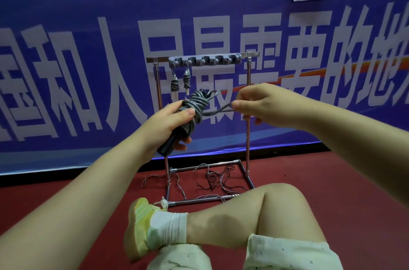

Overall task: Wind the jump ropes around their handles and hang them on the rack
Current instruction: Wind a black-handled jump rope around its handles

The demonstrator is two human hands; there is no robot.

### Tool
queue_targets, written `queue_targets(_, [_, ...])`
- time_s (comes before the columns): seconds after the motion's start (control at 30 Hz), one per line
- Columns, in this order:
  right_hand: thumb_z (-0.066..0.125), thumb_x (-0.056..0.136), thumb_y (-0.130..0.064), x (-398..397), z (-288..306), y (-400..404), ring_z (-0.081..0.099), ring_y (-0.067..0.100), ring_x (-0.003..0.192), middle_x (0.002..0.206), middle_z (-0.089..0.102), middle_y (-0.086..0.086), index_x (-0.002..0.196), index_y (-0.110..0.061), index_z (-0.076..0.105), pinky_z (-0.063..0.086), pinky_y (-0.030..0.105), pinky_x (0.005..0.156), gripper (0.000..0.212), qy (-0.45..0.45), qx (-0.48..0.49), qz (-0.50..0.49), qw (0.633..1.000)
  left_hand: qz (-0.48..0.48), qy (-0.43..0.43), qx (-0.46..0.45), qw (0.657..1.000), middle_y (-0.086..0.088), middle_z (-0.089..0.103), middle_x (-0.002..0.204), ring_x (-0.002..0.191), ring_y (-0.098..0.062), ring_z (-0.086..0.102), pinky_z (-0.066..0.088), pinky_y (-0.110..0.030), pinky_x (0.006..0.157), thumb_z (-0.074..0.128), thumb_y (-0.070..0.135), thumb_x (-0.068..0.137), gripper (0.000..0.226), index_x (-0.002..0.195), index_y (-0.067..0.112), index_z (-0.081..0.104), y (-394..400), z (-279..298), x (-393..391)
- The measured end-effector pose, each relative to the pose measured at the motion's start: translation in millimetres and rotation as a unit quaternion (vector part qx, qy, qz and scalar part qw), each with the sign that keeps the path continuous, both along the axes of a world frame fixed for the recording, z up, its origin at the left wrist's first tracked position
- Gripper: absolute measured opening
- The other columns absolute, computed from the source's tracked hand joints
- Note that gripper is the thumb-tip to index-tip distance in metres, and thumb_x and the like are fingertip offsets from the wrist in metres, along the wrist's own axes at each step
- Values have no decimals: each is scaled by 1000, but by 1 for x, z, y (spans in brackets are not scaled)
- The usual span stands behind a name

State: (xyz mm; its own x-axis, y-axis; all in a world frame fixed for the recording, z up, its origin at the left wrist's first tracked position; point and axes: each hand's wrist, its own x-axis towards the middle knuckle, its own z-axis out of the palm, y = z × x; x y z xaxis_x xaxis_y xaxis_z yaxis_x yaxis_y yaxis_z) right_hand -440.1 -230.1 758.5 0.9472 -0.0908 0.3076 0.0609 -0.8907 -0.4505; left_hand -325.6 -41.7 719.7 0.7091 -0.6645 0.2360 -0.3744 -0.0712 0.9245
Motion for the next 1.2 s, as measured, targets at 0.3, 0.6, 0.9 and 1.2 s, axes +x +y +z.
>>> queue_targets(0.3, [61, 78, -22, -6, -14, 10, 63, 18, 107, 114, 68, 12, 94, -12, 70, 48, 28, 92, 21, -77, 369, 205, 903, 9, -57, -19, 998, 2, 61, 105, 89, -17, 62, 53, -40, 85, 67, 10, 84, 52, 116, 45, 45, -2, 2, -18])
queue_targets(0.6, [54, 86, -13, -26, -65, 38, 64, 26, 108, 107, 70, 13, 96, -6, 75, 54, 33, 84, 24, -121, 604, 256, 745, 43, -129, 39, 990, 19, 56, 102, 90, 1, 58, 46, -21, 78, 65, 34, 82, 56, 125, 46, 31, 1, -30, -68])
queue_targets(0.9, [61, 71, -12, -44, -70, 58, 69, 16, 78, 83, 72, 7, 77, -10, 71, 56, 21, 55, 11, -215, 697, 153, 667, 67, -161, -25, 984, 33, 57, 102, 91, 12, 57, 48, -21, 77, 34, 67, 84, 18, 102, 66, 34, -8, -42, -93])
queue_targets(1.2, [67, 64, -26, -43, -66, 50, 70, 19, 82, 83, 71, 3, 89, -12, 64, 57, 33, 72, 30, -201, 590, 69, 779, 4, -140, -13, 990, 31, 55, 98, 88, 5, 62, 52, -24, 77, 70, 29, 75, 68, 106, 75, 30, 0, -35, -91])
